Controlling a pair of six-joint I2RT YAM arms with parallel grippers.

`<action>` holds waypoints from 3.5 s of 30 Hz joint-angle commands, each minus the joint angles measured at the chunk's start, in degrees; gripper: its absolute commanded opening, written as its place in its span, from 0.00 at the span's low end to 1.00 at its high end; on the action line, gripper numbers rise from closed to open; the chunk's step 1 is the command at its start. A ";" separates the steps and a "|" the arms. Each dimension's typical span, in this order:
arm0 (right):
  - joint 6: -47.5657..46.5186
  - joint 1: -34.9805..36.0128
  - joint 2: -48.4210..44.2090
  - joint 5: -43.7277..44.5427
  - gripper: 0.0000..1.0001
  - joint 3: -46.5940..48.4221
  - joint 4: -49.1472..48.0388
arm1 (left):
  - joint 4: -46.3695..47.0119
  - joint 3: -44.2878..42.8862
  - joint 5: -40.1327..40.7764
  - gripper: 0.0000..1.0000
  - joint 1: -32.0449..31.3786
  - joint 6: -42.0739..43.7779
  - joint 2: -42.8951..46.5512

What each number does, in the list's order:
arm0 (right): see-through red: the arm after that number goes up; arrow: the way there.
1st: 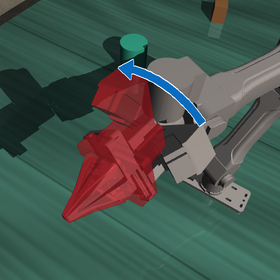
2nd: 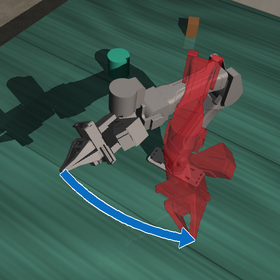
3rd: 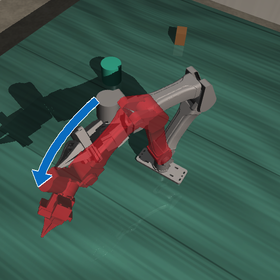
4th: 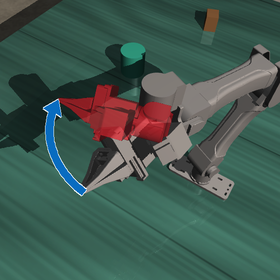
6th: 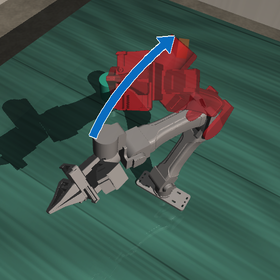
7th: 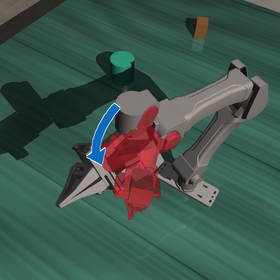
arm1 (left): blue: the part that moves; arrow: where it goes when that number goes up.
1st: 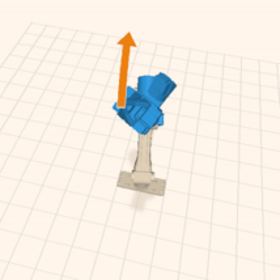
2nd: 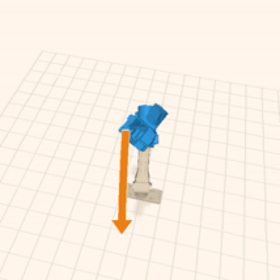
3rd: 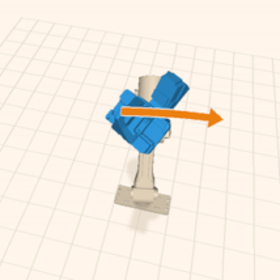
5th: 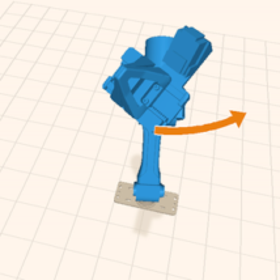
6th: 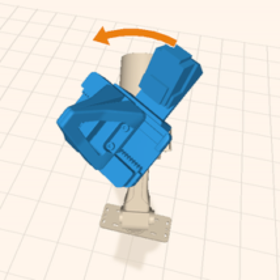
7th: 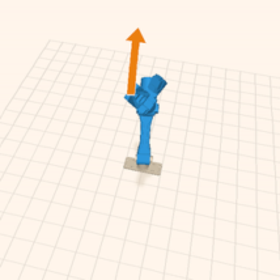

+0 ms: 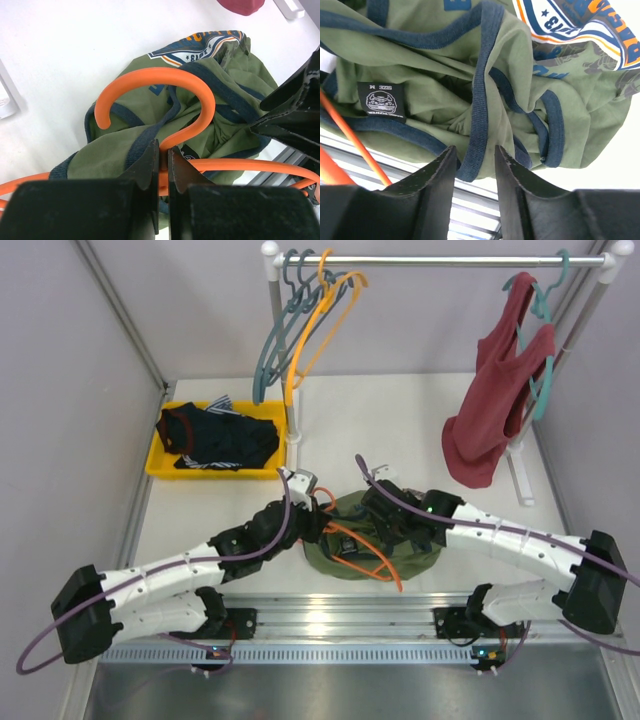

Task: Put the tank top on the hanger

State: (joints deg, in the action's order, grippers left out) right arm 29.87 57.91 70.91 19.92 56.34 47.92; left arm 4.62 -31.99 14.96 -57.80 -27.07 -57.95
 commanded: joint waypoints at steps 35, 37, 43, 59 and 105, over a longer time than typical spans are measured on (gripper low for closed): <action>7.66 0.98 -15.71 0.73 0.00 -7.73 5.52 | 4.61 -2.46 14.39 0.00 -0.12 -4.92 -0.76; 7.92 1.06 -16.24 0.64 0.00 -8.26 5.43 | 4.17 -2.81 15.36 0.00 -0.12 -5.01 -0.84; 8.80 1.50 -15.55 0.64 0.00 -8.96 5.25 | 3.12 -3.26 17.55 0.00 -0.03 -5.97 -0.93; 11.00 2.47 -17.30 1.96 0.00 -7.21 6.39 | 2.76 -4.57 20.64 0.00 -0.03 -6.86 -3.83; -6.39 -0.69 -7.89 -1.37 0.30 21.45 -1.69 | 3.55 -15.56 25.21 0.00 -11.90 0.62 -5.07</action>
State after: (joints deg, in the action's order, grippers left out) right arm 27.73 58.17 66.52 19.42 75.94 47.59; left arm 5.13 -44.77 39.07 -69.43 -27.27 -63.53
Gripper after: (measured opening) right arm 0.251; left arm 0.060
